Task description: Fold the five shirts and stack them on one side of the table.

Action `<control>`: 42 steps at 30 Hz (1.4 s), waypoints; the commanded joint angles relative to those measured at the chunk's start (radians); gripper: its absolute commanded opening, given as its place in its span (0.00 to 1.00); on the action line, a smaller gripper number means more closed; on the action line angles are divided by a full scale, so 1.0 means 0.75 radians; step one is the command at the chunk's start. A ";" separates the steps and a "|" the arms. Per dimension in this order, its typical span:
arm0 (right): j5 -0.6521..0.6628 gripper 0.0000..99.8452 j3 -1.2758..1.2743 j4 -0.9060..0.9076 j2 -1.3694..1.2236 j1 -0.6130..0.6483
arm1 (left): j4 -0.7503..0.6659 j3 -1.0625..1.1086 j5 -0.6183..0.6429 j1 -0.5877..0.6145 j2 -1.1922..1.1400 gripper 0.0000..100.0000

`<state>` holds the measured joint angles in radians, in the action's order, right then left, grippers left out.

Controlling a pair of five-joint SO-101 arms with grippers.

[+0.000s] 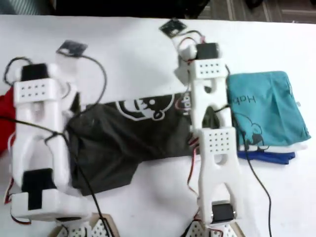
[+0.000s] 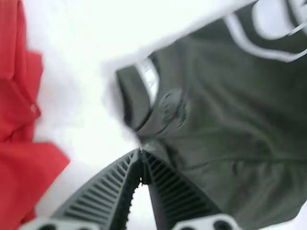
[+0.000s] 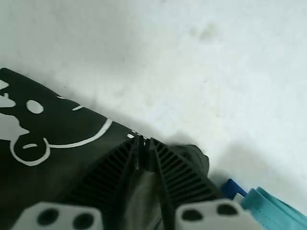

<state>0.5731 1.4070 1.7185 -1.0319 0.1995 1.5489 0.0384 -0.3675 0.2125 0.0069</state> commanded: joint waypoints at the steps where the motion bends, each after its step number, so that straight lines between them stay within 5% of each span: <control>1: -0.113 0.02 0.047 0.007 0.109 0.060 | -0.121 -0.033 0.082 -0.071 -0.026 0.03; 12: -0.198 0.02 -0.158 0.007 0.214 0.058 | -0.235 -0.336 0.106 0.034 -0.770 0.02; 18: -0.198 0.02 -0.329 0.005 0.292 0.052 | -0.051 -0.689 0.102 0.111 -0.922 0.02; 26: -0.198 0.02 -0.356 0.009 0.388 0.052 | 0.323 -1.164 0.113 0.083 -0.920 0.02; 33: -0.188 0.02 -0.724 0.009 0.662 0.105 | 0.321 -1.137 0.113 0.173 -0.625 0.03; 42: -0.055 0.02 -1.649 0.001 1.245 0.472 | 0.313 -0.869 0.045 0.639 -0.251 0.03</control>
<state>0.5102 0.3284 1.7139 -0.2509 0.4588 1.7837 -0.6245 -0.2954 0.5715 -0.2723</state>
